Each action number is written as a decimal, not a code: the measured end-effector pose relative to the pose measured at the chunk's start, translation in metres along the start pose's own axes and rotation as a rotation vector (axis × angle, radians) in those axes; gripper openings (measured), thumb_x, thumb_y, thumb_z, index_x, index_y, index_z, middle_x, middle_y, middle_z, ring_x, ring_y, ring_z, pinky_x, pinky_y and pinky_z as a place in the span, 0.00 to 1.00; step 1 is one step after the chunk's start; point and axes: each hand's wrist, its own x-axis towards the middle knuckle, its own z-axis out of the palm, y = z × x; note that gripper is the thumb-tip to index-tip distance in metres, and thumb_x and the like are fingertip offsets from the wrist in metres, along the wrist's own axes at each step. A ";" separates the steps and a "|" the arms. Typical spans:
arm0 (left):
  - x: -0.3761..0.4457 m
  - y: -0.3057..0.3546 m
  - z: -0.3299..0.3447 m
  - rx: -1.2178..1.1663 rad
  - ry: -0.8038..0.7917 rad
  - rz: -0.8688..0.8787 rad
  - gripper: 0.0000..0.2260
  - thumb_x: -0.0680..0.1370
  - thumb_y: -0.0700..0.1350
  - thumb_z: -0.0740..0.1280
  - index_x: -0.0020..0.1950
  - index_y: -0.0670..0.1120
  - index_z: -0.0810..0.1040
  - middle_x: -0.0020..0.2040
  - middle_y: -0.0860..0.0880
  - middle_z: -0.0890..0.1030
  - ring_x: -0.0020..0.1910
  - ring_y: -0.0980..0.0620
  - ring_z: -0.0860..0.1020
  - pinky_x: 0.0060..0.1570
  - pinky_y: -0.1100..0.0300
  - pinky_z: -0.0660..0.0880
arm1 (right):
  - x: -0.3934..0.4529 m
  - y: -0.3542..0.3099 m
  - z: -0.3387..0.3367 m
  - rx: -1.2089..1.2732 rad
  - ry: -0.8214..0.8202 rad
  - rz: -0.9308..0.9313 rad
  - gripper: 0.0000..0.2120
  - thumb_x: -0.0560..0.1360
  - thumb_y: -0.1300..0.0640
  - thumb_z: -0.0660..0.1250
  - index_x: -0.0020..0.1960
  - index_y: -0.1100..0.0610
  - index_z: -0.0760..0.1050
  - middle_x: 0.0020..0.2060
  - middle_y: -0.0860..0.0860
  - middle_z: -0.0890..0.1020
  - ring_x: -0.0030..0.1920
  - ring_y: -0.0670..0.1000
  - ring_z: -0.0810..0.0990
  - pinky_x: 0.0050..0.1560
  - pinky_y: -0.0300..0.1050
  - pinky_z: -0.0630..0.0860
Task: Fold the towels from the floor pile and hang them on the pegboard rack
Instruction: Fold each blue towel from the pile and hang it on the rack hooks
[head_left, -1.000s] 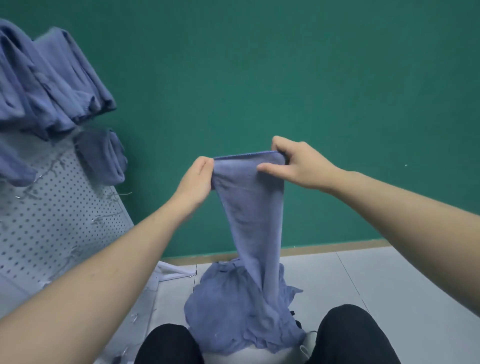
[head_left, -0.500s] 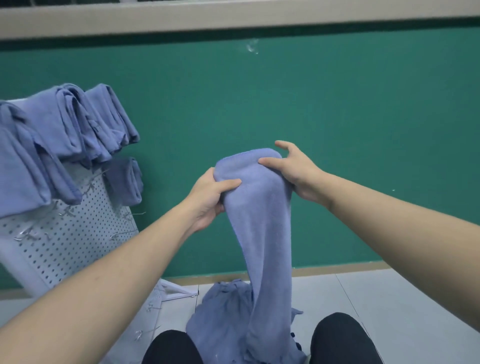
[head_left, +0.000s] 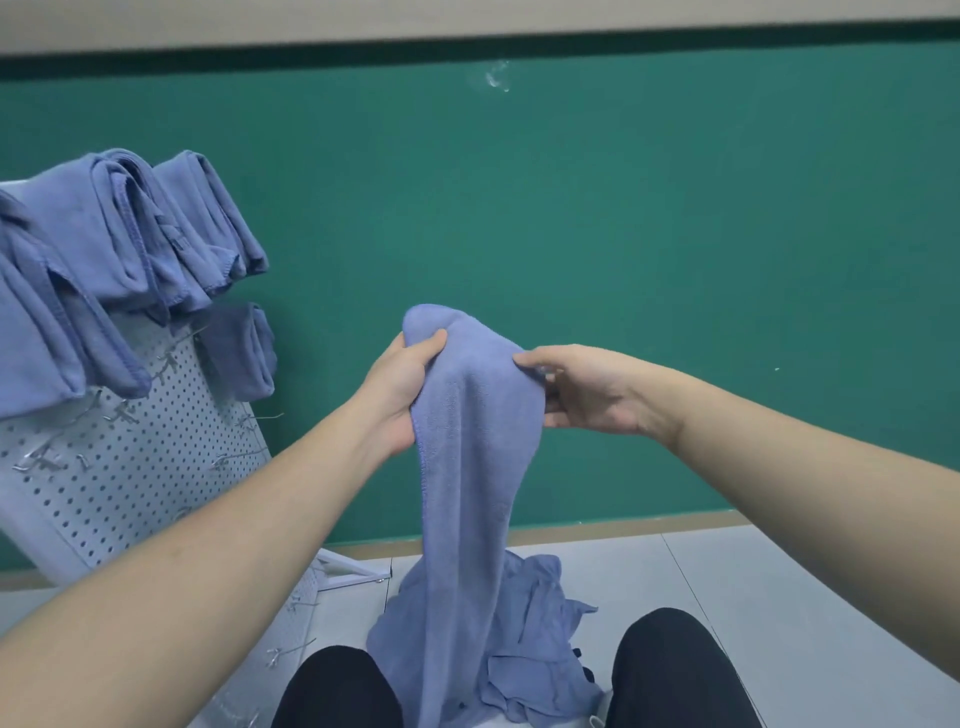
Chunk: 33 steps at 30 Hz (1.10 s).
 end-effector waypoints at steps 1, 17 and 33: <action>-0.001 -0.001 -0.002 0.004 0.021 -0.031 0.11 0.83 0.45 0.64 0.65 0.48 0.76 0.54 0.46 0.86 0.46 0.50 0.86 0.39 0.57 0.81 | 0.000 0.000 0.003 -0.025 0.044 -0.055 0.05 0.81 0.54 0.65 0.47 0.53 0.76 0.43 0.49 0.83 0.43 0.50 0.82 0.49 0.45 0.80; -0.039 -0.054 0.005 -0.168 -0.221 -0.096 0.13 0.80 0.48 0.65 0.59 0.43 0.83 0.59 0.44 0.84 0.56 0.50 0.83 0.58 0.53 0.76 | 0.004 -0.024 0.017 0.171 0.286 -0.057 0.03 0.80 0.60 0.64 0.50 0.60 0.76 0.44 0.55 0.84 0.40 0.53 0.83 0.38 0.44 0.81; -0.008 -0.029 0.006 0.144 0.189 -0.032 0.09 0.81 0.48 0.67 0.58 0.45 0.80 0.50 0.47 0.86 0.47 0.50 0.86 0.50 0.53 0.82 | -0.010 0.027 0.014 -0.284 0.027 -0.013 0.06 0.78 0.49 0.69 0.44 0.50 0.77 0.45 0.48 0.84 0.48 0.51 0.84 0.58 0.52 0.79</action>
